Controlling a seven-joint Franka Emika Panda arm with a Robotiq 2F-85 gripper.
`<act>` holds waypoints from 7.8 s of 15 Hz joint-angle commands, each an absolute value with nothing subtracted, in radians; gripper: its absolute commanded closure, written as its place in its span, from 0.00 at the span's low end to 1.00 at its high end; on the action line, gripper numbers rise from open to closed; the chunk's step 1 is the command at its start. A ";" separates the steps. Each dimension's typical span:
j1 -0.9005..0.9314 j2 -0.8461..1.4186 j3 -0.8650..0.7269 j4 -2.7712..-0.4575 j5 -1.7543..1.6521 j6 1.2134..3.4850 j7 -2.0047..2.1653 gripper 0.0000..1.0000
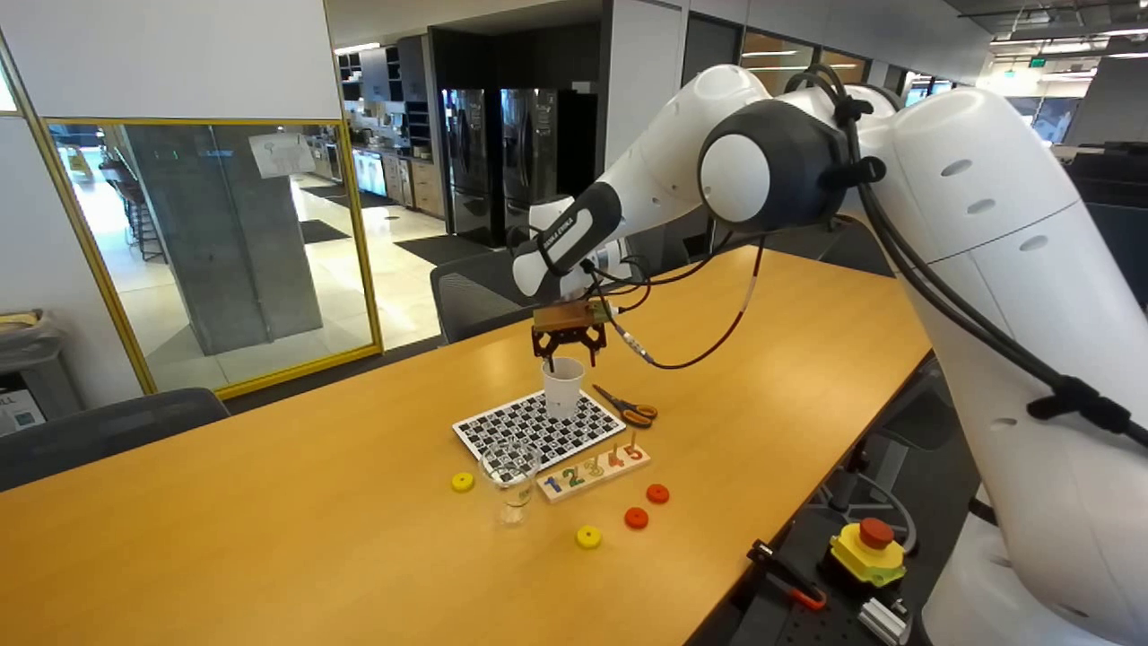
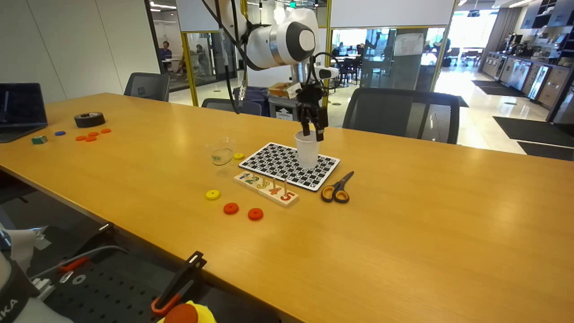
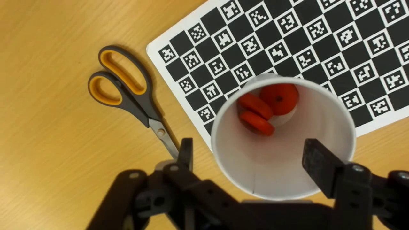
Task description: Pick up the orange tokens from the table and put them in the white cup. Put the yellow tokens in the colourless cup.
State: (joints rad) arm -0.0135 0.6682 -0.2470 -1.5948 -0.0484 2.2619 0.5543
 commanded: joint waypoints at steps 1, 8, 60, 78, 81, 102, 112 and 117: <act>-0.011 0.554 -0.259 -1.718 -0.076 2.284 0.527 0.00; -0.049 0.292 -0.219 -2.063 -0.075 2.317 0.317 0.00; -0.165 0.298 -0.109 -2.614 0.109 2.923 0.033 0.80; -0.070 0.333 -0.134 -2.108 0.013 2.844 0.146 0.81; -0.070 0.412 -0.138 -2.006 0.007 2.797 0.154 0.81; -0.079 0.282 -0.148 -2.088 -0.029 2.484 0.115 0.00; -0.093 0.137 -0.126 -2.466 0.008 2.538 0.014 0.00; -0.091 0.185 -0.096 -2.582 0.033 2.715 -0.005 0.00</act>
